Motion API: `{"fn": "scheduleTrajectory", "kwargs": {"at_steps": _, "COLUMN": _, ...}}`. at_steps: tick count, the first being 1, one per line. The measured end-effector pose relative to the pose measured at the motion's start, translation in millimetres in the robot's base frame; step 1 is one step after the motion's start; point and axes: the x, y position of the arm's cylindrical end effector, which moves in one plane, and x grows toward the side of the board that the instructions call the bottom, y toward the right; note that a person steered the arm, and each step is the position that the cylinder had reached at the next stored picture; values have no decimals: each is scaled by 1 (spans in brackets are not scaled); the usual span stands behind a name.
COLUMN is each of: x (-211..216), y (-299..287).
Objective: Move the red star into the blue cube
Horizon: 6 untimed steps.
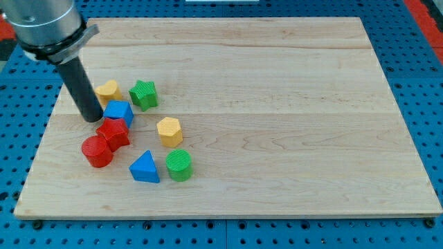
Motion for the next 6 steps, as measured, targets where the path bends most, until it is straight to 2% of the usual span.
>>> {"fn": "scheduleTrajectory", "kwargs": {"at_steps": 1, "x": 41, "y": -33}}
{"fn": "scheduleTrajectory", "kwargs": {"at_steps": 2, "x": 144, "y": -39}}
{"fn": "scheduleTrajectory", "kwargs": {"at_steps": 3, "x": 143, "y": 28}}
{"fn": "scheduleTrajectory", "kwargs": {"at_steps": 5, "x": 68, "y": 46}}
{"fn": "scheduleTrajectory", "kwargs": {"at_steps": 6, "x": 61, "y": 62}}
